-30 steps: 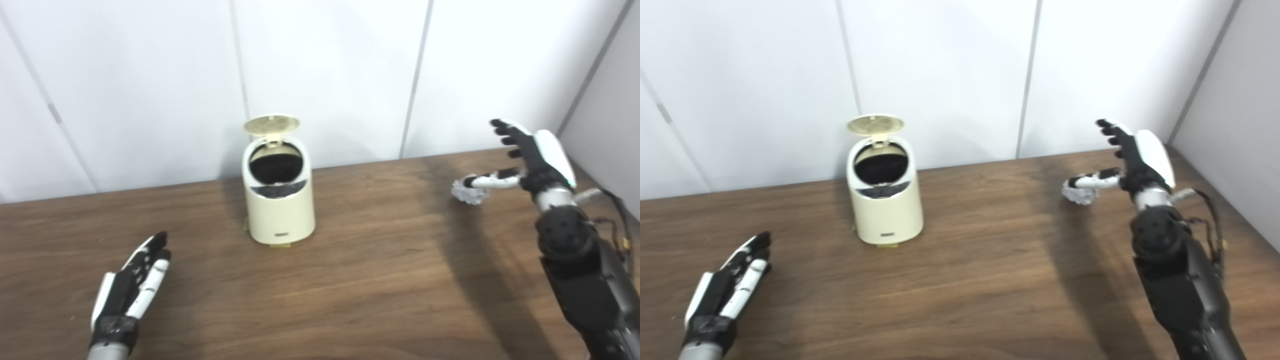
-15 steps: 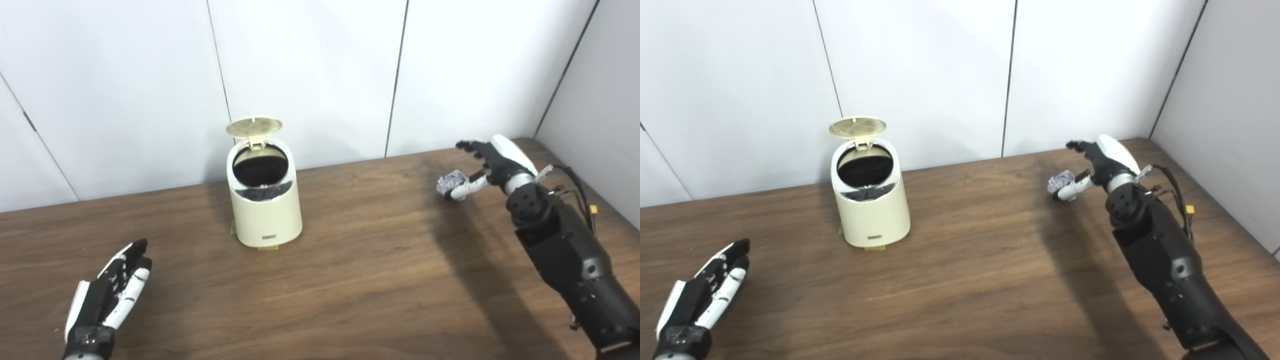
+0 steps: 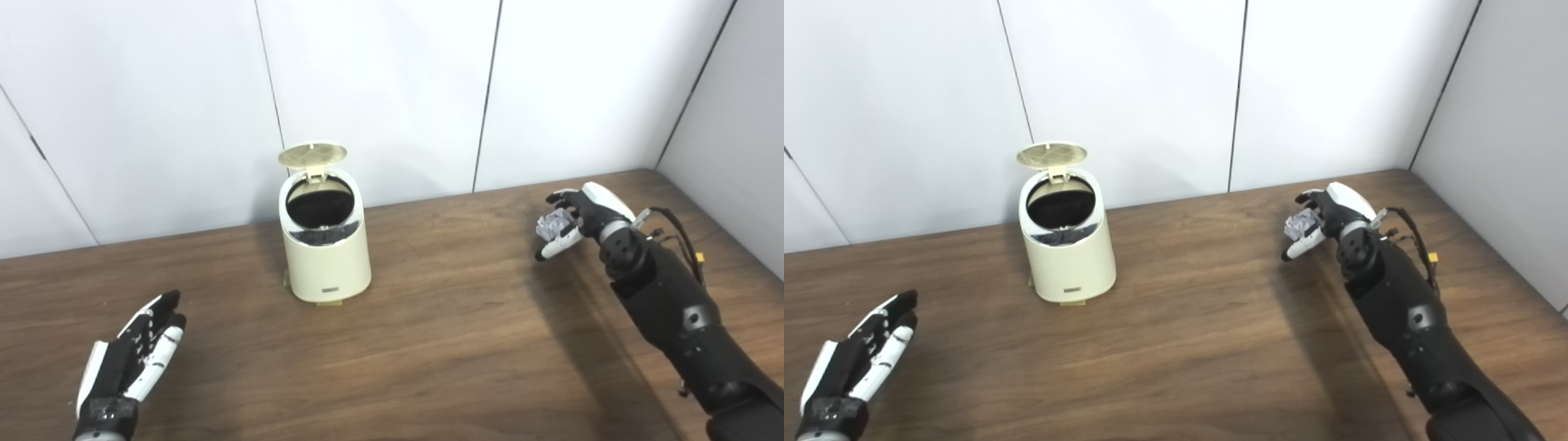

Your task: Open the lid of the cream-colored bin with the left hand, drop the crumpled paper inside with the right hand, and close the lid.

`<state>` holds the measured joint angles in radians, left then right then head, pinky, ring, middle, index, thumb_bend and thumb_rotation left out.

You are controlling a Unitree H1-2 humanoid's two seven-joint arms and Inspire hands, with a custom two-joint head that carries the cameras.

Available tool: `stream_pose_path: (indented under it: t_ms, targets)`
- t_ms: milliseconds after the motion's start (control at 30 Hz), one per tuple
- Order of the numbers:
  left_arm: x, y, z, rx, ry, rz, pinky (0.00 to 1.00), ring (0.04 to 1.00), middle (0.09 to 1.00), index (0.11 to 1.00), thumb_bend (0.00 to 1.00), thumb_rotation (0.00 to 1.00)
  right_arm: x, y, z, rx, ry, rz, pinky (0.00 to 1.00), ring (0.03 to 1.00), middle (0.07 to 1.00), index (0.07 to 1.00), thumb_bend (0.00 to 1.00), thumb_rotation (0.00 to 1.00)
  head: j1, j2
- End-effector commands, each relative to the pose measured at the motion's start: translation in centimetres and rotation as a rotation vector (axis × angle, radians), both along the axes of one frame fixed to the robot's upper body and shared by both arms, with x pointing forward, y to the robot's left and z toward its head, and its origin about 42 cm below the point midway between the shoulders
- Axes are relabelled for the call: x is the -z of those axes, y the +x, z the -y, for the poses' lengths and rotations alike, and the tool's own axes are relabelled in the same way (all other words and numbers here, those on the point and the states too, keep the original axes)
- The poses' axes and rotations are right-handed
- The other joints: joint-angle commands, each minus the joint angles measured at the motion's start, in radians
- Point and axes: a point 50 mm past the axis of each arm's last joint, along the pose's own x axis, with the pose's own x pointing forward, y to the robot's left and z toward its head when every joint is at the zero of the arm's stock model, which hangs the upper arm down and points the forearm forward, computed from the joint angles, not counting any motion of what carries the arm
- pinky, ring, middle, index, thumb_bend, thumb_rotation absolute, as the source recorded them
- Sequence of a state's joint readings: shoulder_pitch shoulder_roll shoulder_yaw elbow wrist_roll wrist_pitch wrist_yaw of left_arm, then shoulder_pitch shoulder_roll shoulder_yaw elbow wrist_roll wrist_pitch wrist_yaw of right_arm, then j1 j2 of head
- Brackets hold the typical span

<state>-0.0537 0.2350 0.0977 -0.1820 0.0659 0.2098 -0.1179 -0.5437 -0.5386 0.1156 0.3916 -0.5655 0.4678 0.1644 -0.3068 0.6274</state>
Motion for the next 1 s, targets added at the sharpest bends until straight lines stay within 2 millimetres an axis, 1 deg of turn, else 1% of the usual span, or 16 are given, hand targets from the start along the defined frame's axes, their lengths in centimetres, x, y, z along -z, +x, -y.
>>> stream_pose_path:
  t_ms: [0,67,133,233,300,333,367,400,433,500,567,667,800,933,967]
  targets:
    - [-2.1,0.6,0.1,0.008,0.022,0.079,0.86,0.905,0.902,0.905,0.46,0.61,-3.1,1.2,0.3,-0.003,-0.025,0.067,0.67,0.762,0.801,0.812,0.9,0.08,0.001,0.0]
    - [-2.1,0.6,0.1,0.008,0.025,0.078,0.86,0.903,0.901,0.904,0.46,0.61,-3.1,1.2,0.4,-0.001,-0.021,0.065,0.68,0.759,0.795,0.807,0.9,0.07,0.001,0.001]
    - [-2.1,0.6,0.1,0.008,0.024,0.078,0.86,0.904,0.902,0.905,0.46,0.6,-3.1,1.1,0.5,-0.001,-0.023,0.064,0.67,0.734,0.769,0.782,0.89,0.05,-0.001,0.002]
    - [-2.1,0.6,0.2,0.007,0.022,0.078,0.87,0.907,0.903,0.907,0.45,0.58,-3.2,1.0,0.6,-0.008,-0.043,0.061,0.69,0.716,0.744,0.738,0.84,0.01,0.0,0.003]
    - [-2.1,0.6,0.3,0.007,0.024,0.079,0.87,0.91,0.904,0.91,0.46,0.58,-3.2,0.9,0.8,-0.006,-0.054,0.062,0.62,0.644,0.699,0.695,0.82,0.0,0.003,0.004]
    - [-2.1,0.5,0.3,0.007,0.017,0.081,0.88,0.912,0.905,0.911,0.46,0.58,-3.1,0.8,0.9,-0.002,-0.059,0.069,0.58,0.556,0.662,0.664,0.68,0.0,0.003,0.004]
    - [-2.1,0.5,0.3,0.008,0.013,0.082,0.88,0.914,0.907,0.914,0.46,0.57,-3.0,0.8,1.1,0.002,-0.062,0.077,0.52,0.463,0.582,0.579,0.58,0.0,0.005,0.005]
    - [-2.0,0.5,0.3,0.008,0.008,0.082,0.88,0.914,0.907,0.915,0.46,0.57,-2.8,0.8,1.2,0.011,-0.068,0.087,0.48,0.428,0.552,0.554,0.55,0.0,0.006,0.005]
    - [-2.0,0.5,0.3,0.008,0.006,0.082,0.89,0.914,0.906,0.914,0.46,0.57,-2.7,0.8,1.3,0.018,-0.072,0.093,0.43,0.404,0.526,0.552,0.53,0.0,0.006,0.005]
    - [-2.0,0.5,0.3,0.007,0.002,0.084,0.88,0.912,0.904,0.913,0.46,0.57,-2.7,0.6,1.1,0.032,-0.075,0.119,0.37,0.382,0.497,0.548,0.51,0.0,0.005,0.006]
    - [-1.9,0.5,0.2,0.006,0.004,0.085,0.88,0.912,0.905,0.913,0.46,0.56,-2.8,0.5,1.1,0.037,-0.079,0.135,0.33,0.372,0.484,0.551,0.51,0.0,0.007,0.005]
    - [-2.0,0.5,0.3,0.001,0.018,0.087,0.87,0.903,0.897,0.905,0.46,0.57,-2.9,0.5,1.1,0.032,-0.1,0.152,0.33,0.365,0.48,0.565,0.51,0.0,0.011,0.005]
    - [-1.8,0.5,0.5,0.003,-0.004,0.096,0.86,0.902,0.898,0.901,0.46,0.53,-3.9,0.0,0.1,-0.006,-0.087,0.22,0.34,0.371,0.483,0.553,0.51,0.0,0.027,0.004]
    - [-1.6,0.4,0.6,0.003,0.0,0.094,0.86,0.902,0.9,0.901,0.47,0.52,-4.6,-0.5,-0.8,-0.076,-0.124,0.294,0.33,0.374,0.487,0.542,0.51,0.0,0.051,0.001]
    - [-1.6,0.3,0.6,0.0,0.002,0.091,0.86,0.902,0.9,0.9,0.47,0.52,-4.9,-0.7,-1.2,-0.099,-0.127,0.319,0.33,0.373,0.489,0.54,0.51,0.0,0.067,-0.002]
